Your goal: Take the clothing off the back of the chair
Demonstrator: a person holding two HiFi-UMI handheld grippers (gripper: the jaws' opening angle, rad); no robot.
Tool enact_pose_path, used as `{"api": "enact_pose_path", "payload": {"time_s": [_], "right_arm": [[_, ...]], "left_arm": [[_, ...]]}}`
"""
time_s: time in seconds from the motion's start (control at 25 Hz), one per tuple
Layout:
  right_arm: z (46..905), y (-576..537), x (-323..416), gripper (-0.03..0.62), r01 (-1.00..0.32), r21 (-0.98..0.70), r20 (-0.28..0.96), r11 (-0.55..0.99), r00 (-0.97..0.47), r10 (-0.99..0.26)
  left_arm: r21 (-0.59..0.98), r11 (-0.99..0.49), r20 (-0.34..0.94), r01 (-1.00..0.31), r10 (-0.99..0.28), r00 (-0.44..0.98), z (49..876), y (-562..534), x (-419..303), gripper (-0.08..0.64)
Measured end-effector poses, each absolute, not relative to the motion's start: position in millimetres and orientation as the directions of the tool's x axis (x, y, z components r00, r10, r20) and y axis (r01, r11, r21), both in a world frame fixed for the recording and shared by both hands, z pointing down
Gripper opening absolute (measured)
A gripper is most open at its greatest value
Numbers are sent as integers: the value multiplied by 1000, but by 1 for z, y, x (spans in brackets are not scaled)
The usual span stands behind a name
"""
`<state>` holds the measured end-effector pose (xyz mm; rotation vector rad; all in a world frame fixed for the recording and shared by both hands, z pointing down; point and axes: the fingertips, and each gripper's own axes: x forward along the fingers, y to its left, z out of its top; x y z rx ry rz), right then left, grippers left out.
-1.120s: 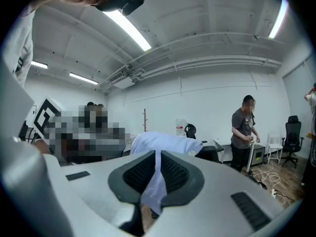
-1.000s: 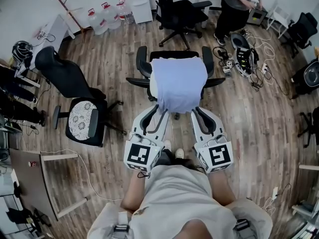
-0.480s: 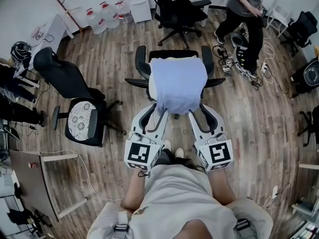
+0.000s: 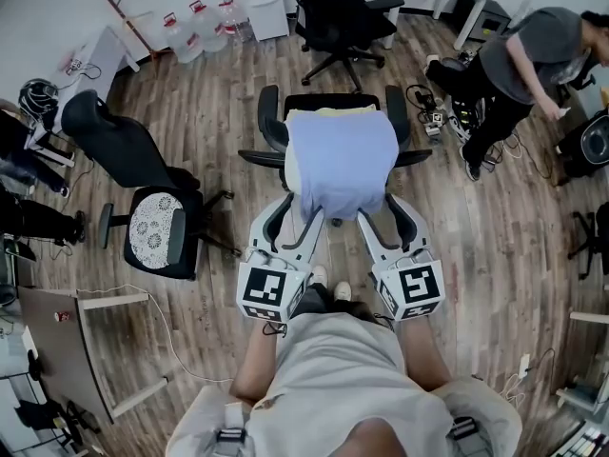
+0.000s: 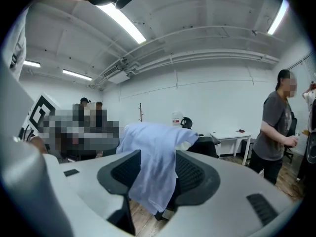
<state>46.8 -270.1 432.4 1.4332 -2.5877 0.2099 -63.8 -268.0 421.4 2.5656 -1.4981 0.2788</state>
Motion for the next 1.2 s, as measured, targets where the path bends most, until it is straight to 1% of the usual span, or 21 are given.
{"api": "enact_pose_path", "payload": {"time_s": [0.28,0.64,1.04,1.16,1.2], "right_arm": [[443,-280,46,256,-850,-61,255,522,-519,-815],[456,-288,42,276,-846,-88,283,526,-528,-801],[462,-294,38,275,-839,-96,290,536,-539,-791],[462,-296,38,253,-840,-95,288,535,-537,-793],[462,-296,37,242,-840,-93,287,534,-537,-793]], "left_arm": [[57,-487,241,-872,-841,485,429,-277,-64,261],[79,-479,276,-875,-832,480,446,-288,-67,325],[78,-495,283,-866,-822,495,453,-292,-64,322],[71,-496,286,-865,-821,494,454,-293,-65,303],[69,-494,287,-867,-822,491,454,-294,-66,278]]}}
